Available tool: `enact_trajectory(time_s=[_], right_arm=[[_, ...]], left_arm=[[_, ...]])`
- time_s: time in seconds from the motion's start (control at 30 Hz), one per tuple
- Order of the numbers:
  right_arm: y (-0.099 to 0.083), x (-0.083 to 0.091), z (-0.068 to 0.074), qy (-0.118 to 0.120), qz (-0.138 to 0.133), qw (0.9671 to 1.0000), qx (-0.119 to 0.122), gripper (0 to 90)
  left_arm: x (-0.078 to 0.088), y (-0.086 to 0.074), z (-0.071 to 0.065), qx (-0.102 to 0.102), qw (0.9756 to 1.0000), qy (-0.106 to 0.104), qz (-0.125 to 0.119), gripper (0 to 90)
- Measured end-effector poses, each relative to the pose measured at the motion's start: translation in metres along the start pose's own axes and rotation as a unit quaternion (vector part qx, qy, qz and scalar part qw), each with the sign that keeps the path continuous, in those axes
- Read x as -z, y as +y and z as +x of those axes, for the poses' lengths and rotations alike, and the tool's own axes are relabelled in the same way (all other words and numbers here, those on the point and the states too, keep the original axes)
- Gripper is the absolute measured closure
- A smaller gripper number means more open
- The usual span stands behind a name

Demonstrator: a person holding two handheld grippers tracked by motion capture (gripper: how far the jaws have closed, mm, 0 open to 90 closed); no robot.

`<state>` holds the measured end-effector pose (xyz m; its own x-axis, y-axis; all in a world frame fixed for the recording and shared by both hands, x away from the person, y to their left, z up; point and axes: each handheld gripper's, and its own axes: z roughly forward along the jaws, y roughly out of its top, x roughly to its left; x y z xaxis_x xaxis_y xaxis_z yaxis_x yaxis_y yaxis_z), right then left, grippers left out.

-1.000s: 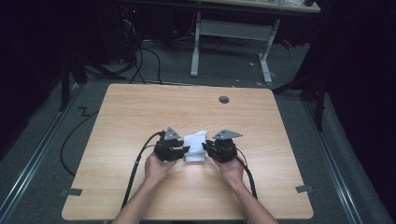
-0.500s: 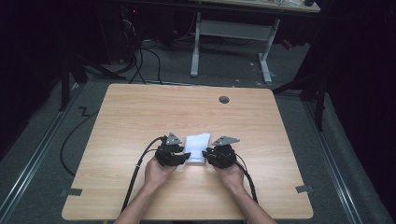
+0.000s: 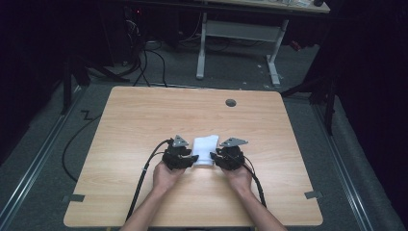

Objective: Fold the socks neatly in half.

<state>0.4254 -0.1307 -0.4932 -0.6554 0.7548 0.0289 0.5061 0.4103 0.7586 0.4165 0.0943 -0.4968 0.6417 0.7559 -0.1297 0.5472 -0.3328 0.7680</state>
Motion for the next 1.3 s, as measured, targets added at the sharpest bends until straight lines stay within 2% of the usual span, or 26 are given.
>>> enact_trajectory(time_s=[0.17,0.27,0.5,0.67,0.77,1.03,1.3], right_arm=[[0.000,0.000,-0.005,-0.006,-0.001,0.9999,-0.011,63.8],[0.001,0.000,-0.006,-0.008,-0.001,0.9999,-0.009,63.5],[0.004,0.000,-0.011,-0.017,0.000,0.9997,-0.015,62.9],[0.005,-0.001,-0.016,-0.019,0.000,0.9996,-0.021,62.2],[0.005,-0.001,-0.017,-0.019,0.001,0.9996,-0.022,61.6],[0.006,0.001,-0.015,-0.017,-0.001,0.9996,-0.022,60.6],[0.008,0.009,-0.015,-0.011,-0.015,0.9995,-0.024,60.4]], left_arm=[[-0.004,0.002,0.000,0.002,1.0000,0.005,-0.008,55.8],[-0.005,0.004,-0.001,0.001,0.9999,0.010,-0.010,55.8],[-0.011,0.009,0.000,0.006,0.9999,0.008,-0.009,54.9],[-0.015,0.010,0.003,0.022,0.9996,0.006,-0.015,53.4],[-0.015,0.010,0.003,0.023,0.9996,0.009,-0.017,51.9],[-0.008,0.012,0.003,0.022,0.9994,0.009,-0.023,47.1],[0.005,0.015,0.004,0.026,0.9987,0.011,-0.044,44.9]])
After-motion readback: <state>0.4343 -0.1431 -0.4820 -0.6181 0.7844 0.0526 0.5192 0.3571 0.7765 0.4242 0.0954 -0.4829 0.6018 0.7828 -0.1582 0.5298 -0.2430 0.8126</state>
